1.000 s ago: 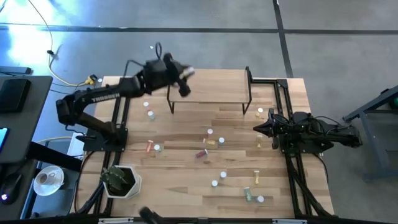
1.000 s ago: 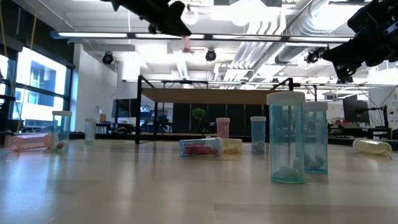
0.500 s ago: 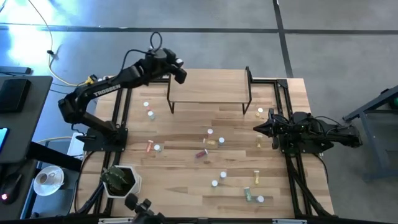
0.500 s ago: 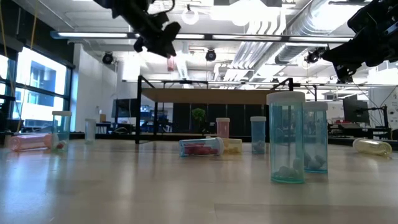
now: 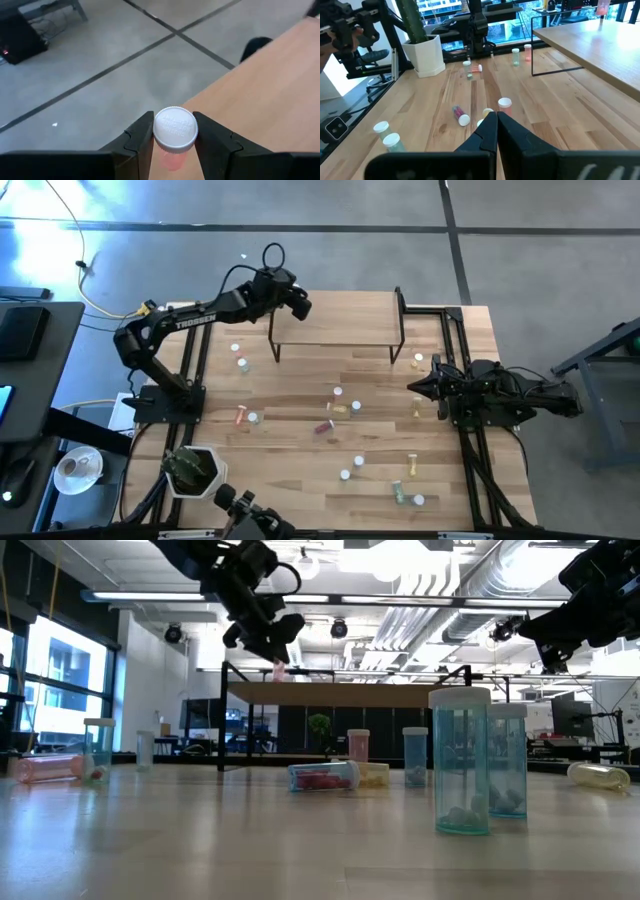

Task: Pick and place medicine bottles onto shelf by color
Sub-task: Put the red medicine bottle on the shelf, then put the blue medicine bottle on the shelf

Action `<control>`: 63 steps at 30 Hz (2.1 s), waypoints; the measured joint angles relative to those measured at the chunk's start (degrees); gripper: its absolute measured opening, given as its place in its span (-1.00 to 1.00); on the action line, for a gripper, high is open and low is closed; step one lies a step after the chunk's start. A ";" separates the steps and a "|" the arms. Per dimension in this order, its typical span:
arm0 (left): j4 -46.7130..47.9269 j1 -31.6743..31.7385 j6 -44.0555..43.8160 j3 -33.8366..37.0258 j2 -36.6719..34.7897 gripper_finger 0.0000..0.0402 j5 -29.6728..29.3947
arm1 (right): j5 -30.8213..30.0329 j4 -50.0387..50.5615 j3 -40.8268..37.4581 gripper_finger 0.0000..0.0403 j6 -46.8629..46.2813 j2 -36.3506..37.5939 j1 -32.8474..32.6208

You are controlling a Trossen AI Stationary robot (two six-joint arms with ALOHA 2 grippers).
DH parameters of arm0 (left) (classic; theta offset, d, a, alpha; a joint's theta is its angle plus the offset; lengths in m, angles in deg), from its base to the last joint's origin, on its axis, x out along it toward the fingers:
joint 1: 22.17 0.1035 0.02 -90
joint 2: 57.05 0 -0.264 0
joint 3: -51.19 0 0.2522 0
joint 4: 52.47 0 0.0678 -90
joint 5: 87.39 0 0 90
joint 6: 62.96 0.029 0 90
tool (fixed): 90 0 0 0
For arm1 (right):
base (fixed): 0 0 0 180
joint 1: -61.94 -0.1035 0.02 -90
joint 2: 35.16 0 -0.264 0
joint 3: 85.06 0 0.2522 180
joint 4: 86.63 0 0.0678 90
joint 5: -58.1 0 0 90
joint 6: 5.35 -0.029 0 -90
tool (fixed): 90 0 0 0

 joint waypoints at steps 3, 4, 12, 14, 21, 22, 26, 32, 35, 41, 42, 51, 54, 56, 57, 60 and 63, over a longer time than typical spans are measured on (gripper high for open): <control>0.62 0.00 -1.44 0.00 0.24 -0.42 -0.25 | 0.01 0.00 0.00 -1.00 0.00 0.01 -0.01; 0.67 0.00 -1.69 0.00 0.24 -0.42 -0.28 | 0.00 0.00 0.00 -1.00 0.00 0.01 -0.02; 0.94 -0.13 -3.02 0.00 1.07 -0.42 0.07 | 0.00 0.02 0.00 -1.00 0.00 0.01 -0.02; 1.14 -0.13 -2.32 0.02 1.45 -0.42 -0.75 | 0.00 0.02 0.00 -1.00 0.00 0.01 -0.02; 1.65 -0.17 -3.28 0.02 1.49 -0.42 -1.60 | 0.00 0.02 0.00 -1.00 0.02 -0.01 0.00; 2.21 -0.17 -3.76 0.02 1.49 -0.42 -1.59 | 0.00 0.02 0.00 -1.00 0.00 0.01 0.00; 3.28 0.07 -4.00 0.02 1.49 -0.42 -1.86 | 0.00 0.02 0.00 -1.00 0.00 0.01 -0.02; 3.28 0.07 -4.01 0.02 1.49 -0.42 -1.88 | 0.00 0.02 0.00 -1.00 0.00 0.01 -0.01; 3.63 0.07 -4.00 0.02 1.49 -0.42 -1.66 | 0.01 0.01 0.00 -1.00 0.00 0.01 -0.01; 3.69 0.07 -4.94 0.02 1.49 -0.42 -0.21 | 0.00 0.02 0.00 -1.00 0.00 0.01 -0.01; 3.68 0.07 -4.92 0.02 1.49 -0.42 -0.21 | 0.01 0.02 0.00 -1.00 0.00 0.01 -0.02; 3.83 0.07 -4.92 0.02 1.49 -0.26 -0.03 | 0.00 0.02 0.00 -1.00 0.00 -0.01 0.00; 3.80 0.07 -4.91 0.02 1.49 -0.20 -0.03 | 0.00 0.02 0.00 -1.00 0.00 0.01 -0.02; 3.46 0.07 -4.89 0.02 1.49 -0.18 -0.04 | 0.00 0.02 0.00 -1.00 0.00 0.01 -0.01; 3.28 0.07 -4.89 0.02 1.49 -0.17 -0.13 | 0.00 0.02 0.00 -1.00 0.00 0.01 -0.02; 2.07 0.07 -4.38 0.02 1.49 -0.15 -0.72 | 0.01 0.02 0.00 -1.00 0.00 0.01 -0.01; 1.44 0.07 -3.97 -0.13 1.44 -0.15 -0.40 | 0.00 0.02 0.00 -1.00 0.00 0.01 -0.02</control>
